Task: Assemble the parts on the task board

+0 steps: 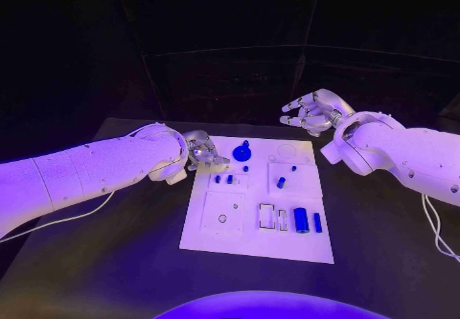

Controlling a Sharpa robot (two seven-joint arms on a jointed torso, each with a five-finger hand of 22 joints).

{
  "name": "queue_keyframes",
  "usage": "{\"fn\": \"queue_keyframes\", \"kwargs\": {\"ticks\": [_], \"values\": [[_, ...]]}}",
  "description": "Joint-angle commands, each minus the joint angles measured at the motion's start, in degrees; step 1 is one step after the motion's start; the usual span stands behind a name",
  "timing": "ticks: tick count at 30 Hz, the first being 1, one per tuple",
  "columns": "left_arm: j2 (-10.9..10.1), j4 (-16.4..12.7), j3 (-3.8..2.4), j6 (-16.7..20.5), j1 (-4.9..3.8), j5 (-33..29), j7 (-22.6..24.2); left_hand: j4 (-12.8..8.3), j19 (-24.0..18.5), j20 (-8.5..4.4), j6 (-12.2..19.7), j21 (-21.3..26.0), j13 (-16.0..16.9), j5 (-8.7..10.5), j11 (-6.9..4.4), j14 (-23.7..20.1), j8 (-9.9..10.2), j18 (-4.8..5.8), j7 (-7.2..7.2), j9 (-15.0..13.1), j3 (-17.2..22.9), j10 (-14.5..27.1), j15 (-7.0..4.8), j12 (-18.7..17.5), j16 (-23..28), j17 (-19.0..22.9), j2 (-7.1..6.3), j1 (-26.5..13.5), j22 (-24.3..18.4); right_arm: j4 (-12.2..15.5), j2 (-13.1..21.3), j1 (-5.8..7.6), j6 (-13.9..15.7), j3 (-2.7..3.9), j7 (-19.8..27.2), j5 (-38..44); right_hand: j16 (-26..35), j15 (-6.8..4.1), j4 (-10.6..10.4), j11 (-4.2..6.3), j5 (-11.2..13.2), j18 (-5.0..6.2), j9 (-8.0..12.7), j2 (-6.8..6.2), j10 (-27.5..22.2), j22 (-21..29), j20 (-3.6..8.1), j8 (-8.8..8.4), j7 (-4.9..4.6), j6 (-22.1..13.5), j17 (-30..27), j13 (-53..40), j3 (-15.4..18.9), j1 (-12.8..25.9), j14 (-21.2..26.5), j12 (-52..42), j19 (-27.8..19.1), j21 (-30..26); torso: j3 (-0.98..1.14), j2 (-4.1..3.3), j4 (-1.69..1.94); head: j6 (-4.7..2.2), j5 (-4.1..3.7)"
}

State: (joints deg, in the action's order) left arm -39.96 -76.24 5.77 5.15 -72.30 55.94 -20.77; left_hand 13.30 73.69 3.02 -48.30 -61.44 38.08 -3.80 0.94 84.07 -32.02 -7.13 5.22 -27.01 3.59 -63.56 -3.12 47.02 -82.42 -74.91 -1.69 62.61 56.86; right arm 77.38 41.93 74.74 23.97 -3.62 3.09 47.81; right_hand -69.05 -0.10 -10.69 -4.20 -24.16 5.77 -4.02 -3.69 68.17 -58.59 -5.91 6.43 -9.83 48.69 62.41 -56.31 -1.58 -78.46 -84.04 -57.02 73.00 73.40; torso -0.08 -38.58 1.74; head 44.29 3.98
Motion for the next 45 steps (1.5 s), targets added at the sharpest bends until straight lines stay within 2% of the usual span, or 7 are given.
{"fn": "queue_keyframes", "kwargs": {"ticks": [1, 9, 12, 14, 18, 23, 45], "values": [[0.2, 0.0, -0.06, 5.5, -0.19, -4.6, 9.1, 0.2, -4.5, 1.05, 2.7, 7.9, -1.1, 0.09, 1.40, -0.7, 1.4, -1.88, 1.45, 1.7, -1.0, 3.3, 1.34, -1.1, 4.6, 2.6, 0.26, 2.6, -7.9, 0.0, 0.0, 0.09, -0.5, 0.03, 0.6, 0.3, 0.4, -0.27, -0.2, -0.08, -0.1, 0.58, 0.0, 0.13, 0.0, 0.1, 0.13, 0.42, 0.26, -0.1, -0.1, 0.2, 0.4, 0.1, -0.6, -0.2, -0.1, -0.2, 0.10, -0.08, -0.03, -0.11, -0.19], [2.6, 1.9, -0.01, 8.7, -0.24, -0.7, 22.6, -8.3, -11.7, 3.40, 4.3, 19.1, -7.7, -0.05, 4.20, -13.6, 4.7, -3.00, 4.31, 6.6, 4.6, 14.7, 3.84, -8.6, 20.5, 22.3, 1.16, 19.4, -16.6, 0.0, 0.0, 0.08, -0.7, 0.03, 0.6, 0.3, 0.6, -0.29, 0.0, -0.04, -0.3, 0.61, 0.0, 0.13, -0.2, 0.2, 0.13, 0.48, 0.29, 0.0, -0.3, 0.4, 0.5, -0.2, -0.6, 0.0, -0.2, -0.3, 0.09, -0.05, 0.01, -0.28, -0.70], [4.2, 3.7, 0.01, 8.8, -0.17, 3.6, 26.8, -10.2, -12.4, 4.12, 2.6, 21.3, -13.2, -0.07, 4.76, -17.4, 7.8, -3.16, 4.10, 10.1, 7.5, 15.3, 4.12, -13.6, 25.7, 28.9, -0.59, 21.4, -17.9, 0.0, 0.0, 0.08, -0.7, 0.03, 0.6, 0.3, 0.7, -0.30, 0.0, -0.02, -0.6, 0.63, 0.0, 0.19, -0.3, 0.3, 0.14, 0.52, 0.30, 0.0, -0.4, 0.7, 0.6, -0.4, -0.6, 0.2, -0.2, -0.4, 0.05, -0.07, 0.03, -0.62, -1.08], [5.1, 4.7, 0.03, 8.6, -0.11, 6.0, 28.1, -10.5, -10.7, 4.11, 0.9, 21.3, -16.9, -0.01, 4.85, -15.0, 10.2, -3.27, 4.05, 12.6, 9.0, 13.8, 4.11, -16.2, 24.1, 28.3, -1.72, 20.7, -18.2, 0.0, -0.1, 0.08, -0.7, 0.03, 0.6, 0.3, 0.7, -0.30, 0.0, -0.02, -0.6, 0.63, 0.0, 0.19, -0.3, 0.3, 0.14, 0.52, 0.30, 0.0, -0.4, 0.7, 0.6, -0.4, -0.6, 0.2, -0.2, -0.4, 0.06, -0.05, 0.01, -0.63, -1.23], [7.3, 6.6, 0.10, 7.2, 0.20, 12.2, 29.1, -11.3, -4.9, 3.47, -1.8, 18.3, -22.7, 0.00, 4.38, -4.6, 13.7, -3.41, 3.91, 16.4, 11.5, 11.4, 4.07, -20.0, 11.0, 14.6, -3.49, 19.4, -16.8, 0.1, -0.3, 0.08, -1.0, 0.03, 0.5, 0.3, 0.7, -0.31, 0.0, -0.02, -0.6, 0.63, 0.0, 0.22, -0.4, 0.3, 0.14, 0.53, 0.31, 0.0, -0.4, 0.7, 0.6, -0.4, -0.6, 0.2, -0.2, -0.4, 0.12, -0.06, -0.07, -0.81, -1.29], [9.2, 8.4, 0.26, 4.8, 0.42, 16.5, 27.8, -11.8, 0.1, 3.54, -2.9, 10.2, -26.1, 0.06, 4.74, -1.4, 15.7, -1.82, 3.88, 18.4, 11.8, 11.4, 4.02, -22.4, 6.2, 9.2, -4.81, 17.9, -8.8, 0.2, -0.4, 0.08, -1.0, 0.03, 0.4, 0.3, 0.7, -0.31, 0.0, -0.02, -0.7, 0.63, 0.0, 0.25, -0.4, 0.4, 0.15, 0.53, 0.31, 0.0, -0.3, 0.7, 0.6, -0.5, -0.6, 0.2, -0.2, -0.4, 0.10, -0.03, 0.00, -0.81, -1.44], [15.0, 14.8, 1.79, -2.1, 0.54, 23.3, 21.2, -13.1, 3.9, 3.25, -5.6, 3.8, -30.1, 0.09, 4.56, 0.4, 17.9, -0.63, 3.62, 20.6, 11.3, 9.7, 3.69, -24.4, 4.0, 7.5, -5.06, 16.9, -2.3, 0.2, -0.6, 0.10, -0.8, 0.04, -0.1, 0.3, 0.8, -0.33, 0.2, 0.01, -1.0, 0.66, 0.0, 0.47, -0.5, 0.5, 0.17, 0.57, 0.32, 0.0, -0.4, 1.0, 0.5, -0.9, -0.6, 0.4, -0.3, -0.5, 0.03, -0.07, 0.05, -0.49, -1.57]]}}
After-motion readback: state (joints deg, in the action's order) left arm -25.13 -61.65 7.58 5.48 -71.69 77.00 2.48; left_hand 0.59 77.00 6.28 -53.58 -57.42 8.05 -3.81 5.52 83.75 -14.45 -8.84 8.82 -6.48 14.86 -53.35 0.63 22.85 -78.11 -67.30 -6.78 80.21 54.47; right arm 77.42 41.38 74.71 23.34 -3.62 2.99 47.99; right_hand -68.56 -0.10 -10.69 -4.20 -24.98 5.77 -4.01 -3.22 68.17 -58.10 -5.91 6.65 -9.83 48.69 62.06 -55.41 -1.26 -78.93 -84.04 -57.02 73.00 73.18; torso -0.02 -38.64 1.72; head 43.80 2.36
